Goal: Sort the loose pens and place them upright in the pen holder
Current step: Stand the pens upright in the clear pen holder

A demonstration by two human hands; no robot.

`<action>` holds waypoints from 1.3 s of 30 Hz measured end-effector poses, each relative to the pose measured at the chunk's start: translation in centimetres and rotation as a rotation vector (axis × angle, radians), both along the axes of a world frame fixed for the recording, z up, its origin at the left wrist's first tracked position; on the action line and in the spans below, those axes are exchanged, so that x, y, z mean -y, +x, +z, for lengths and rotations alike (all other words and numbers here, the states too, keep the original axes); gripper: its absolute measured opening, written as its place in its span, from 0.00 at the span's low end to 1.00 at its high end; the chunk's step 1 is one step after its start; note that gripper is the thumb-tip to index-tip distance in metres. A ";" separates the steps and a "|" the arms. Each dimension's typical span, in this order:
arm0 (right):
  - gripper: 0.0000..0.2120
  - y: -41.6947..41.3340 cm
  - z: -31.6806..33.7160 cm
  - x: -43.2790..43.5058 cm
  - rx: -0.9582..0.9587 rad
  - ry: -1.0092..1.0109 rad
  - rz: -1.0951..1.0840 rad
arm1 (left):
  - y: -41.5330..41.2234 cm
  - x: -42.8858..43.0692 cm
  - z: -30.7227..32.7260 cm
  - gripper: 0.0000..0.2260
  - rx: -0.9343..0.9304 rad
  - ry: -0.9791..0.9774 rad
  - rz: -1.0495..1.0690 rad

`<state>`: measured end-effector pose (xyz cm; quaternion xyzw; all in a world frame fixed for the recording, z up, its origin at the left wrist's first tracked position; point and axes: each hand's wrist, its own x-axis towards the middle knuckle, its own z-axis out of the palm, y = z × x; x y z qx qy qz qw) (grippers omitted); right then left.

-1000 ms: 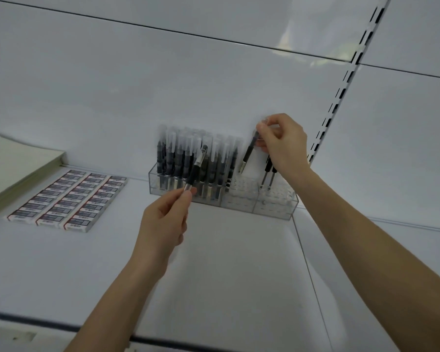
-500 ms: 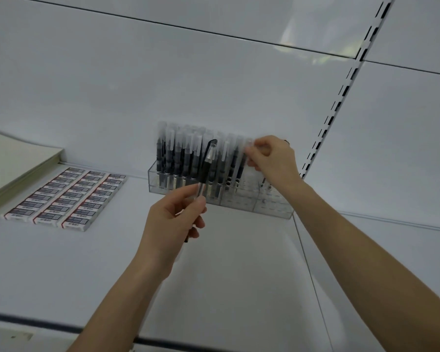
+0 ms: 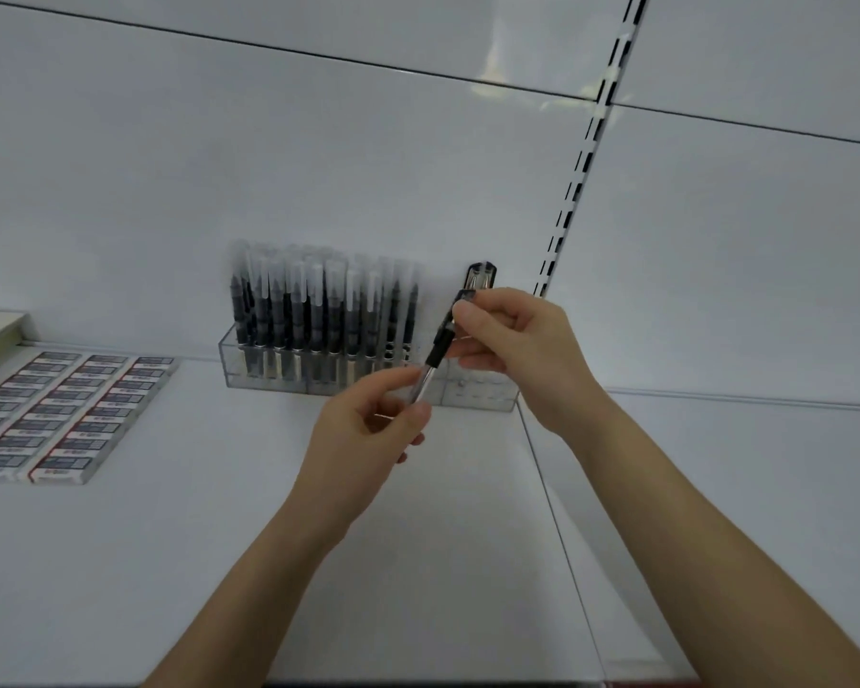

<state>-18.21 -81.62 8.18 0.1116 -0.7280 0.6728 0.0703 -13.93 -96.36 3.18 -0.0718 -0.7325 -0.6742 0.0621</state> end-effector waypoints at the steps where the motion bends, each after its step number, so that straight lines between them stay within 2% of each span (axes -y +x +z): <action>1: 0.03 -0.2 0.1 -0.5 -0.011 -0.007 -0.044 | -0.2 0.2 -0.4 0.11 -0.021 -0.105 0.011; 2: 0.04 -0.5 0.2 -1.1 -0.040 -0.004 -0.116 | -0.3 0.4 -1.0 0.11 -0.036 -0.258 0.028; 6: 0.04 -2.2 0.8 -3.9 -0.194 0.127 -0.437 | -0.6 1.1 -3.7 0.23 0.011 -0.962 -0.047; 9: 0.02 -3.4 1.2 -4.5 -0.244 0.162 -0.497 | -0.6 0.8 -4.8 0.24 0.071 -1.202 -0.112; 18: 0.02 -6.5 1.1 -3.8 -0.318 0.233 -0.477 | -0.7 0.8 -5.6 0.27 0.046 -1.233 -0.074; 21: 0.02 -6.8 1.2 -3.7 -0.316 0.269 -0.460 | -0.5 0.8 -5.4 0.42 0.030 -1.190 -0.077; 22: 0.02 -6.8 1.2 -3.7 -0.317 0.291 -0.451 | -0.4 0.9 -5.4 0.44 0.035 -1.184 -0.078; 23: 0.02 -6.8 1.2 -3.8 -0.319 0.305 -0.443 | -0.5 0.9 -5.5 0.43 0.036 -1.183 -0.077; 27: 0.03 -7.2 0.3 -4.0 -0.283 0.347 -0.422 | -0.6 0.9 -5.6 0.26 0.037 -1.214 -0.077; 31: 0.09 -7.8 -2.3 -3.8 -0.216 0.449 -0.395 | -0.6 0.9 -5.5 0.28 0.044 -1.194 -0.089; 34: 0.11 -7.8 -2.4 -3.7 -0.210 0.435 -0.412 | -0.6 0.8 -5.5 0.24 0.030 -1.218 -0.079; 39: 0.12 -6.6 -2.8 -3.9 -0.143 0.497 -0.416 | -0.5 0.8 -5.2 0.23 0.020 -1.199 -0.082</action>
